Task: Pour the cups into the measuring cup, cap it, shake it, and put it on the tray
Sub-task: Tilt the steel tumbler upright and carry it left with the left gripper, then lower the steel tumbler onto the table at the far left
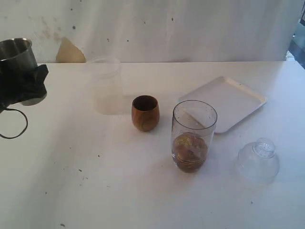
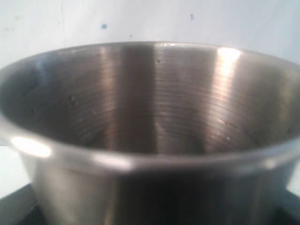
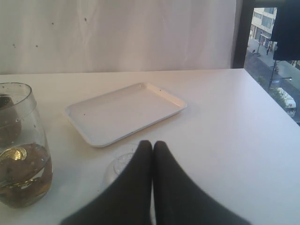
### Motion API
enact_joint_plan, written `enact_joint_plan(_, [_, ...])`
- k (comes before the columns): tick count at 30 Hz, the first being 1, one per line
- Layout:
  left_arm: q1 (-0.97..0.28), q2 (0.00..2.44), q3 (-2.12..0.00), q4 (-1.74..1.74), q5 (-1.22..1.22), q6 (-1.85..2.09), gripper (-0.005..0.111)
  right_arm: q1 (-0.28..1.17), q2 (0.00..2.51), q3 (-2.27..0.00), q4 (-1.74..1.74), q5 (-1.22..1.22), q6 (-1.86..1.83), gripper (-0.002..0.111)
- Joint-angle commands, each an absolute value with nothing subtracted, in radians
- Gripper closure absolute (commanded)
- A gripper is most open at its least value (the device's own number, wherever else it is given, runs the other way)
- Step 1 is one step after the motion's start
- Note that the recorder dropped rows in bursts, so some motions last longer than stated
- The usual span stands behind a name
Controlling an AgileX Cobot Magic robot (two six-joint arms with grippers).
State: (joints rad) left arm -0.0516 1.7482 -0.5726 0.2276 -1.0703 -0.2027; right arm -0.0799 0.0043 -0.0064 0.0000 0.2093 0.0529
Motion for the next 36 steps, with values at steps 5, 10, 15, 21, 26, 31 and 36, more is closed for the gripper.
enact_joint_plan(5, [-0.012,1.912,-0.654,0.195,-1.156,-0.203,0.107,-0.079,0.0,0.0,0.0,0.208,0.049,0.108])
enact_joint_plan(10, [-0.011,2.004,-0.744,0.19,-1.149,-0.203,0.107,-0.079,0.0,0.0,0.0,0.208,0.049,0.108])
enact_joint_plan(15, [-0.011,2.091,-0.822,0.19,-1.14,-0.203,0.107,-0.079,0.0,0.0,0.0,0.208,0.049,0.108])
enact_joint_plan(21, [-0.007,2.175,-0.89,0.19,-1.132,-0.201,0.107,-0.079,0.0,0.0,0.0,0.208,0.049,0.108])
enact_joint_plan(26, [0.0,2.224,-0.933,0.204,-1.136,-0.204,0.107,-0.079,0.0,0.0,0.0,0.208,0.049,0.108])
enact_joint_plan(31, [0.0,2.247,-0.952,0.273,-1.139,-0.204,0.107,-0.079,0.0,0.0,0.0,0.208,0.049,0.108])
enact_joint_plan(36, [0.0,2.247,-0.957,0.263,-1.139,-0.198,0.107,-0.079,0.0,0.0,0.0,0.208,0.049,0.108])
